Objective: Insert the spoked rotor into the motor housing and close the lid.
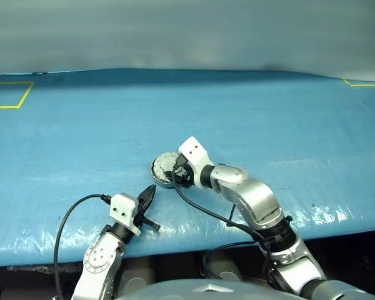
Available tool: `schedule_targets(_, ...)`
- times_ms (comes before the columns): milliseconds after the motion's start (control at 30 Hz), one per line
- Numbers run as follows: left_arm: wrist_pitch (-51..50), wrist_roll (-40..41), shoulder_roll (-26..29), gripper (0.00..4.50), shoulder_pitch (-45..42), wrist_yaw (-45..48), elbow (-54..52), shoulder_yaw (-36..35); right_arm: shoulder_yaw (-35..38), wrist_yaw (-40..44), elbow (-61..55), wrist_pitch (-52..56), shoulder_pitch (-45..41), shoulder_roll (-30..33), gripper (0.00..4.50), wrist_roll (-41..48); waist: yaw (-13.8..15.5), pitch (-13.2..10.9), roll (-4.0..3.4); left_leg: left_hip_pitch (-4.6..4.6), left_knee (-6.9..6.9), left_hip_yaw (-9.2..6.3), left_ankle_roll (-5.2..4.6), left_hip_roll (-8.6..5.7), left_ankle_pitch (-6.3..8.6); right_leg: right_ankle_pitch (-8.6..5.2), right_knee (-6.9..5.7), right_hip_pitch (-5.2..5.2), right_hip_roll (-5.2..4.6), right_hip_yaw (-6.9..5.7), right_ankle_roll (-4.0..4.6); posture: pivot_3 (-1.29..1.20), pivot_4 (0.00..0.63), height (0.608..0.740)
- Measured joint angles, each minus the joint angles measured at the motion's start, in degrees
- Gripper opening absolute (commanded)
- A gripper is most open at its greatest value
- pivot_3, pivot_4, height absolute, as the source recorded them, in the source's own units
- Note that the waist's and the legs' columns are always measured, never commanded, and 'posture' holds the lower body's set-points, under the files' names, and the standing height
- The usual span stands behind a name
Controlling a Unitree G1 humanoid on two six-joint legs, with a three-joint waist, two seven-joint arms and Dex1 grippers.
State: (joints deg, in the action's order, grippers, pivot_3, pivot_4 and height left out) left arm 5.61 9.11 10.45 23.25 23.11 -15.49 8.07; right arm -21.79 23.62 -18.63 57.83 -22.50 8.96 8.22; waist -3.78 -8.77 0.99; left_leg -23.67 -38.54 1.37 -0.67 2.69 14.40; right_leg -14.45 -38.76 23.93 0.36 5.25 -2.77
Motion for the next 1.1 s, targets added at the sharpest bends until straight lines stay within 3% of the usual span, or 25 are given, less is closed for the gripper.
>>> schedule_targets(533, -0.15, 0.1, -0.2, 0.0, -0.2, 0.07, 0.06, 0.55, -1.18, -3.52, -2.79, 8.62, -3.7, -1.47, 3.07, 0.81, -0.08, 0.02, 0.04, -0.13, 0.58, 0.27, 0.01, -0.09, -0.02, 0.13, 0.05, 0.48, 0.02, 0.2, -0.16, 0.0, 0.15, 0.74)
schedule_targets(833, -0.19, 0.1, -1.12, 0.0, -0.24, 0.04, 1.48, 1.12, -3.77, -8.95, -3.14, 9.05, -3.22, -5.17, 3.07, -0.39, -0.24, 0.03, 0.04, -0.15, 0.64, 0.33, 0.02, -0.08, -0.02, 0.1, 0.05, 0.54, 0.03, 0.22, -0.18, 0.0, 0.15, 0.74)
schedule_targets(1100, -0.15, 0.11, -1.2, 0.0, -0.43, 0.43, 2.01, 1.3, -5.59, -10.13, -3.14, 8.1, -2.65, -4.43, 3.07, -1.18, -0.22, 0.03, 0.06, -0.15, 0.63, 0.34, 0.02, -0.09, -0.02, 0.1, 0.06, 0.54, 0.02, 0.23, -0.18, 0.0, 0.15, 0.74)
